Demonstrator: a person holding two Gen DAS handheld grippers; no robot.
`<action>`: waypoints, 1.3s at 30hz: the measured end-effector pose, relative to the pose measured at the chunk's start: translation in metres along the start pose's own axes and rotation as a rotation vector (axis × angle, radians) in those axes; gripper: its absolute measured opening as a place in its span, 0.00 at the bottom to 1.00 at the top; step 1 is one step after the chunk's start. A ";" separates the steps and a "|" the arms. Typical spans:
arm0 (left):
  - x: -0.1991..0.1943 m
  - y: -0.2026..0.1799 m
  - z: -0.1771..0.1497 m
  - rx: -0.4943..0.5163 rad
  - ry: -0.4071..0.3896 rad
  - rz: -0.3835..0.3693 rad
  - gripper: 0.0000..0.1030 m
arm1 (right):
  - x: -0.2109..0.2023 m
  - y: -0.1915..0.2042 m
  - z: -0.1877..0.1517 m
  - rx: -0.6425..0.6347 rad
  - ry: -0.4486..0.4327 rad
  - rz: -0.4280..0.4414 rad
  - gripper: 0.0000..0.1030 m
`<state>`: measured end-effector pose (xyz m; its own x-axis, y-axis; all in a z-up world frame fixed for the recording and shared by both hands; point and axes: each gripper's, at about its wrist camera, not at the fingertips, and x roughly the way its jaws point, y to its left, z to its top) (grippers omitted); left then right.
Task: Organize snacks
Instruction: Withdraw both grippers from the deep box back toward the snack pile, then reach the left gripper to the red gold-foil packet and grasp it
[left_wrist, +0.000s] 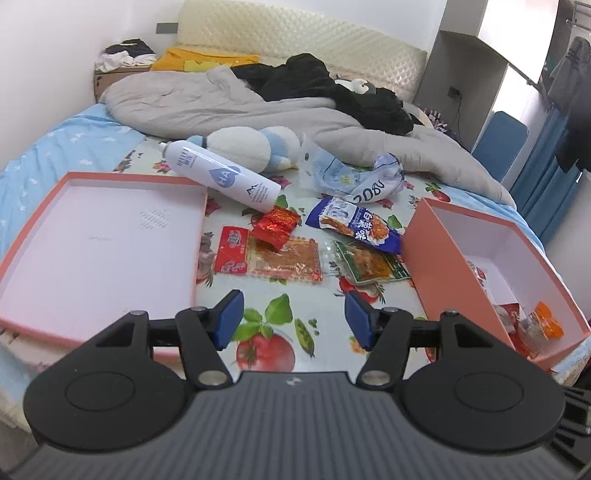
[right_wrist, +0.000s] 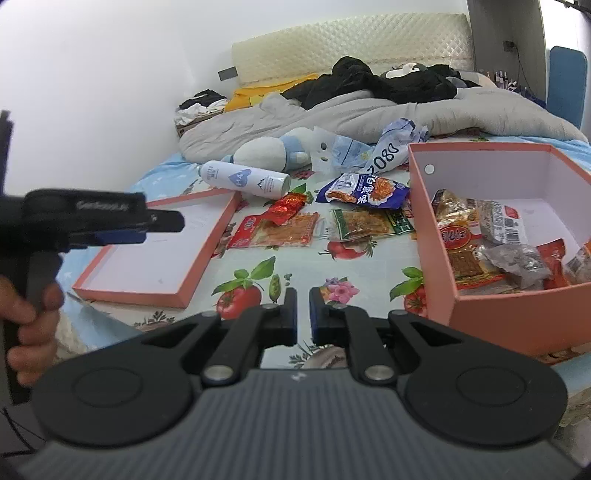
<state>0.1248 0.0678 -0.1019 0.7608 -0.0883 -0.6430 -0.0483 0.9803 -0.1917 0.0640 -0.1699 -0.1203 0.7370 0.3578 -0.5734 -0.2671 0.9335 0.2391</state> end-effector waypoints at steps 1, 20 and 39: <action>0.009 0.000 0.005 0.002 0.005 0.002 0.64 | 0.004 -0.001 0.000 0.005 -0.004 -0.002 0.13; 0.203 0.011 0.076 -0.020 0.176 0.035 0.73 | 0.130 -0.024 0.031 0.090 0.018 -0.003 0.56; 0.318 -0.003 0.094 0.189 0.159 0.110 0.73 | 0.243 -0.042 0.032 0.057 0.070 -0.170 0.68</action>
<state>0.4274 0.0539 -0.2360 0.6454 0.0082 -0.7638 0.0087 0.9998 0.0181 0.2742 -0.1227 -0.2449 0.7228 0.1978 -0.6621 -0.1056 0.9785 0.1770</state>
